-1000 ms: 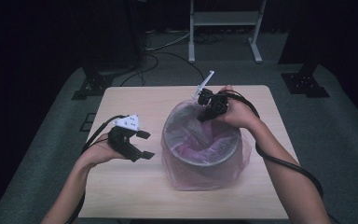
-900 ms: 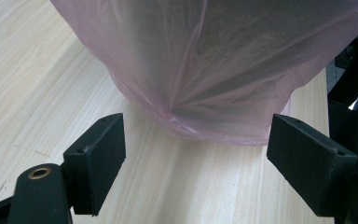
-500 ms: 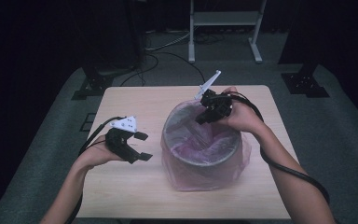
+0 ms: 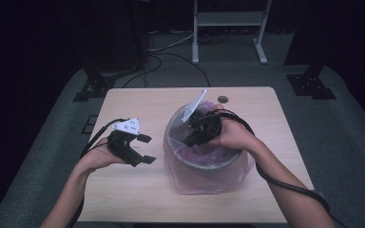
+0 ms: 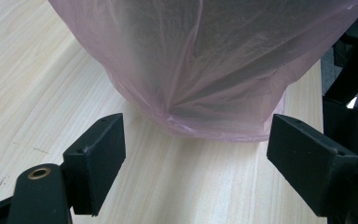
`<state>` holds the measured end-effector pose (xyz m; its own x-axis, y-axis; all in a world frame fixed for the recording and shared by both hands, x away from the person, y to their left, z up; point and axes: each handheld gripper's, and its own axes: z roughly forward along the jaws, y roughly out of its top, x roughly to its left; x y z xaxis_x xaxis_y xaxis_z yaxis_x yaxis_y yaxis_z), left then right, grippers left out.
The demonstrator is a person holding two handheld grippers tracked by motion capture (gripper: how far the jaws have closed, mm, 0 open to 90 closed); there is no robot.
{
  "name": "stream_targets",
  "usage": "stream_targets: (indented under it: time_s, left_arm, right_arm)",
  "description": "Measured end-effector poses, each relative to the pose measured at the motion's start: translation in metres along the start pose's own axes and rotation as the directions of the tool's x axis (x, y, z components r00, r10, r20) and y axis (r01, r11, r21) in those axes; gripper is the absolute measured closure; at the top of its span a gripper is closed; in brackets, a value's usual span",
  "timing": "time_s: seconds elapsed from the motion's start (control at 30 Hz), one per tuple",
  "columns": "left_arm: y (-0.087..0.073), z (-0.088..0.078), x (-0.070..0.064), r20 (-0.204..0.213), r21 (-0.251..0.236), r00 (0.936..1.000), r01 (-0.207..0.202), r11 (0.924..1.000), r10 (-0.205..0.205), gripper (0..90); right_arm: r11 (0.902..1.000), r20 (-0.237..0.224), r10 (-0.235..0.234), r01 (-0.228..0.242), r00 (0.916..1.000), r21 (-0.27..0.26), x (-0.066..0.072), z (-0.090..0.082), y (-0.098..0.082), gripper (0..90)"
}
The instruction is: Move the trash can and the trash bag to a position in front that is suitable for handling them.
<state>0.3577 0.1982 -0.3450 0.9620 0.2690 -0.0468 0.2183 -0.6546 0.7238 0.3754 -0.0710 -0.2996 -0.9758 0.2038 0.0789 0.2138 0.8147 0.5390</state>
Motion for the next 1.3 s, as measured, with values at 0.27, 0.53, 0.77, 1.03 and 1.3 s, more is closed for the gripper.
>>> stream_targets:
  time_s: [0.27,0.53,0.77,1.03,1.3]
  left_arm:
    - [0.001,0.000,0.000,0.003,-0.001,1.0000,0.000,1.0000,0.000,18.2]
    - [0.001,0.002,0.000,0.001,0.005,1.0000,0.003,1.0000,-0.003,16.6]
    - [0.002,0.003,-0.001,0.002,0.007,1.0000,0.004,1.0000,-0.004,16.6]
    - [0.003,0.007,-0.004,0.006,0.013,1.0000,0.002,0.9999,-0.002,16.6]
    - [0.004,0.008,-0.003,0.010,0.019,0.9999,0.004,0.9998,-0.005,16.6]
  right_arm:
    - [0.9997,-0.029,-0.026,0.026,0.9992,0.000,0.009,0.006,0.004,83.2]
    - [0.9987,-0.002,0.019,-0.019,0.9998,-0.047,0.003,-0.021,-0.011,77.6]
    - [0.9978,0.003,0.030,-0.030,0.9995,-0.059,0.013,-0.039,-0.032,77.3]
    - [0.9984,-0.003,0.031,-0.031,0.9995,-0.047,0.032,-0.046,-0.057,81.8]
    - [0.9983,-0.020,0.048,-0.048,0.9987,-0.034,0.040,-0.045,-0.075,84.5]
